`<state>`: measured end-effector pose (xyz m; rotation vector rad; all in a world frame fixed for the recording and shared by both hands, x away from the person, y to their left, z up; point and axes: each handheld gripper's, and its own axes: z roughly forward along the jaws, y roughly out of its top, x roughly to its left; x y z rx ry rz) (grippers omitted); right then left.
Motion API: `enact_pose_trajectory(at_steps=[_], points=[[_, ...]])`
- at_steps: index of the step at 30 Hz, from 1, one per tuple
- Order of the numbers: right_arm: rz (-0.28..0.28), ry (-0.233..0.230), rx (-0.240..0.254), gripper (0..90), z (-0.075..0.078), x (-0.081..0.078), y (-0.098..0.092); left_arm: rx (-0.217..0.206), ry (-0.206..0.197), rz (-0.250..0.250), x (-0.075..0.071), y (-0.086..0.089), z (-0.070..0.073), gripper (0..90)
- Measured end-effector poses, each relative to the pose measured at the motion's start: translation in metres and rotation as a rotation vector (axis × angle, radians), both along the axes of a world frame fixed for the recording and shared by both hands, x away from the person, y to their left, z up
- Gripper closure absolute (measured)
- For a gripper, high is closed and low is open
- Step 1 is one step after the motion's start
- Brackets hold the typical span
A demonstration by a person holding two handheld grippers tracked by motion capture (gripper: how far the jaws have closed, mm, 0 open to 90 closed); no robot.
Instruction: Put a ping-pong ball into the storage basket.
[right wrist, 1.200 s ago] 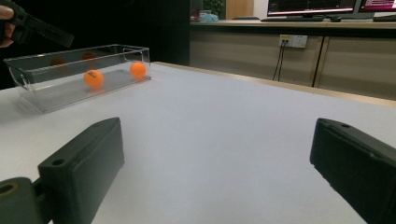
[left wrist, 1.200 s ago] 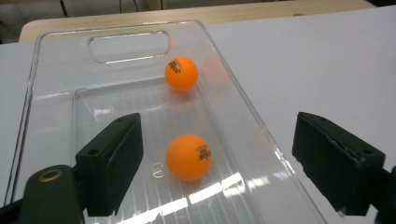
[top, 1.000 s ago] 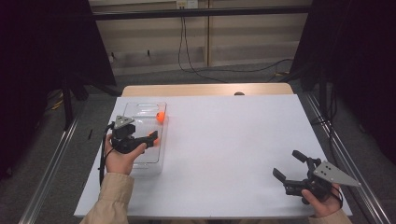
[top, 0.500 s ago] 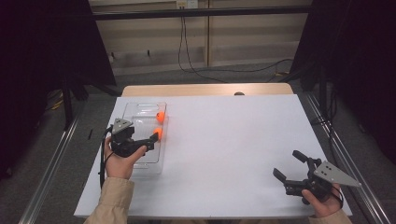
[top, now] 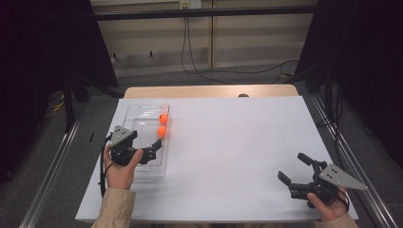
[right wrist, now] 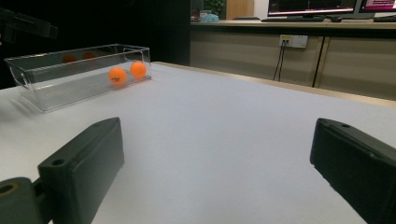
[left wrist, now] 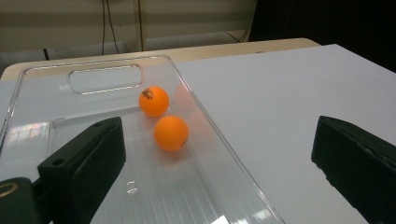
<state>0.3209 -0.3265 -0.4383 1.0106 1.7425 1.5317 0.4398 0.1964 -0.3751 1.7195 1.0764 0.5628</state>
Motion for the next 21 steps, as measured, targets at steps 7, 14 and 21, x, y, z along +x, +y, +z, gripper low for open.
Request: enact_pose_trajectory(at_steps=[7,14,21], points=[[0.004,-0.001,0.004,2.8,0.0,0.0,0.001,-0.012,-0.025,-0.007,-0.008,0.006,-0.002,3.1],[0.0,-0.001,0.001,2.8,0.0,0.0,0.001,-0.02,-0.054,-0.014,-0.017,0.011,-0.006,3.1],[0.001,-0.002,0.002,2.8,0.0,0.0,0.002,-0.044,-0.095,-0.015,-0.025,0.016,-0.008,3.1]])
